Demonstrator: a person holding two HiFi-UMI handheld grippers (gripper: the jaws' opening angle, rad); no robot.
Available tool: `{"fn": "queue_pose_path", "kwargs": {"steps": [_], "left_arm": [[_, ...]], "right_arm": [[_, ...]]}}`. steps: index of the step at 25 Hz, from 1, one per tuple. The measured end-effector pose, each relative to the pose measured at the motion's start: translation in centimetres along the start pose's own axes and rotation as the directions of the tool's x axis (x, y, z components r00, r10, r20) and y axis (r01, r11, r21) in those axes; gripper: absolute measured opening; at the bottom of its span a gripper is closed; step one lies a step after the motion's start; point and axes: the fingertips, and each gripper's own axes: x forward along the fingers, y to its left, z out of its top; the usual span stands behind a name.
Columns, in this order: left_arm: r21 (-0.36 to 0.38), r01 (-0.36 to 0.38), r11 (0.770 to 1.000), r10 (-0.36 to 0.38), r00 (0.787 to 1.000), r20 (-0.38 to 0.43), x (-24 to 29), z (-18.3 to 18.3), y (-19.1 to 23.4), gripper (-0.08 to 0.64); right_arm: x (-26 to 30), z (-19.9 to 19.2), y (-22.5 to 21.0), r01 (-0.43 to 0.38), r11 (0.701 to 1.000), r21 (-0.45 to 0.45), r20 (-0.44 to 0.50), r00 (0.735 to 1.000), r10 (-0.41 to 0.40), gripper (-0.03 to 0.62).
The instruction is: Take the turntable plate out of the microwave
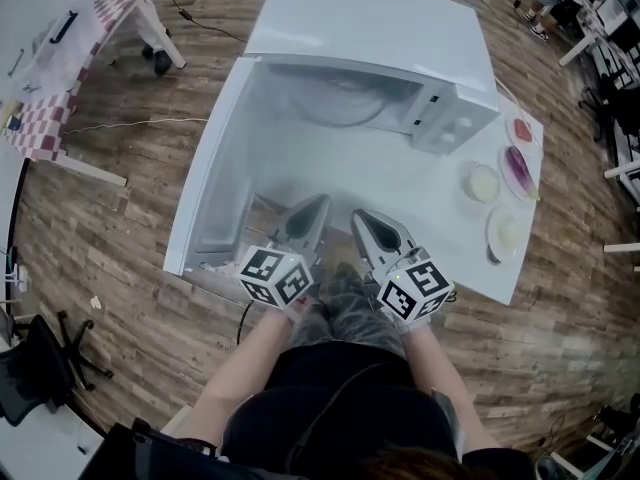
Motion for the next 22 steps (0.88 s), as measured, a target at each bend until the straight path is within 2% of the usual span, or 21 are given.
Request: {"fn": "queue_pose_path", "kwargs": {"steps": [7,17,22], "left_arm": [[-0.035,-0.038,0.999,0.038,0.999,0.005,3.2,0.6,2.3,0.012],[-0.132,-0.076,0.988,0.078,0.997,0.011,7.0,-0.2,4.5,0.012],[-0.205,-0.105,0.973,0.114,0.993,0.031,8.1,-0.2,6.1,0.012]], "right_arm": [[2.8,0.5,-3.4,0.004,0.999,0.039,-0.041,0.999,-0.002,0.020],[6.1,0.3,-7.5,-0.031,0.981,0.191,-0.077,0.996,0.047,0.020],[7.8,0.2,-10.3,0.044,0.961,0.273,-0.088,0.996,-0.020,0.021]]}}
